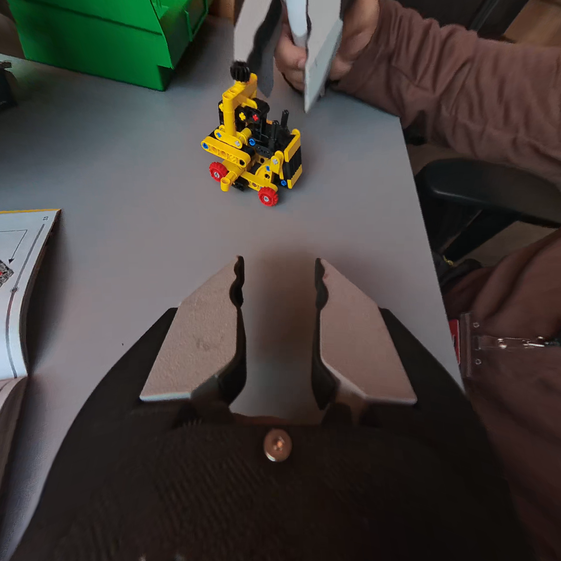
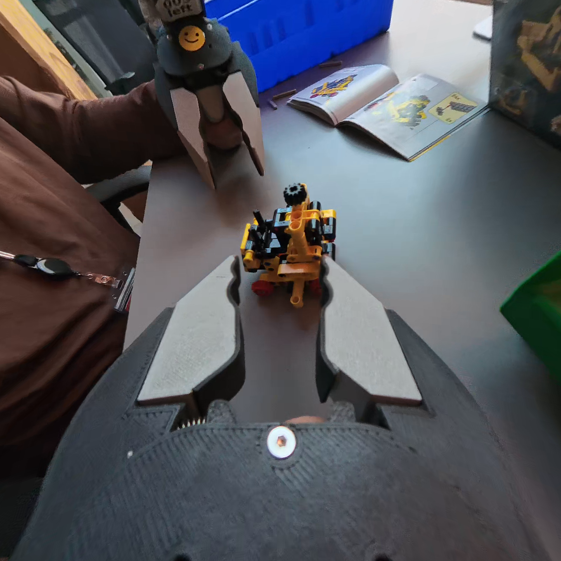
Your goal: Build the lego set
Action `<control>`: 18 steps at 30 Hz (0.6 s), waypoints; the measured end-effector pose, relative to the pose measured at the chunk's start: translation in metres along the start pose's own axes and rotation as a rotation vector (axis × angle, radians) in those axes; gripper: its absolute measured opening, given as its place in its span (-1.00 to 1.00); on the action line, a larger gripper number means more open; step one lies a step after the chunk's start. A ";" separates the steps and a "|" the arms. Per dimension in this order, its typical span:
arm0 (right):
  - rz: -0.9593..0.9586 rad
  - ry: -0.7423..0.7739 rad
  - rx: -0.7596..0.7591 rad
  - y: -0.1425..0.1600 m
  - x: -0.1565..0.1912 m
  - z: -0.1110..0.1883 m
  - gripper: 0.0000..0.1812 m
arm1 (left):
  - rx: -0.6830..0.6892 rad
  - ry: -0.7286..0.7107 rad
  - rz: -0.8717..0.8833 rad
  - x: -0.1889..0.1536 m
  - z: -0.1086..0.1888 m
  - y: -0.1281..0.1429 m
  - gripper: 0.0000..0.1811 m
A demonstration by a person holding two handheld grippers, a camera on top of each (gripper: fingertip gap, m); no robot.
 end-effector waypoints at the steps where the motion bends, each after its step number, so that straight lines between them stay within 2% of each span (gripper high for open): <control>1: 0.016 -0.030 0.006 0.000 0.008 -0.002 -0.44 | -0.022 0.004 0.023 -0.001 0.003 0.000 -0.53; 4: 0.077 -0.114 0.043 0.007 0.034 -0.008 -0.57 | -0.090 0.019 0.082 -0.007 0.011 -0.001 -0.55; 8: 0.100 -0.023 -0.044 0.004 0.036 0.002 -0.51 | -0.147 0.015 0.129 -0.015 0.020 0.001 -0.55; 11: 0.082 -0.005 -0.120 0.004 0.035 0.016 -0.52 | -0.112 -0.015 0.165 -0.019 0.017 0.006 -0.55; 13: 0.085 0.033 -0.182 0.002 0.033 0.026 -0.55 | -0.069 -0.099 0.120 -0.020 0.010 0.007 -0.67; 18: 0.052 0.112 -0.250 0.003 0.022 0.042 -0.58 | -0.102 -0.158 0.093 -0.026 -0.013 -0.024 -0.70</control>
Point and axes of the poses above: each gripper's, where its closed fingertips meet, z back along the fingers, y out of its underside, x = y × z across the jaws, the point moved 2 cm from there along z, back along the fingers, and after that the axes turned 15 degrees about x, right-handed, at the moved point
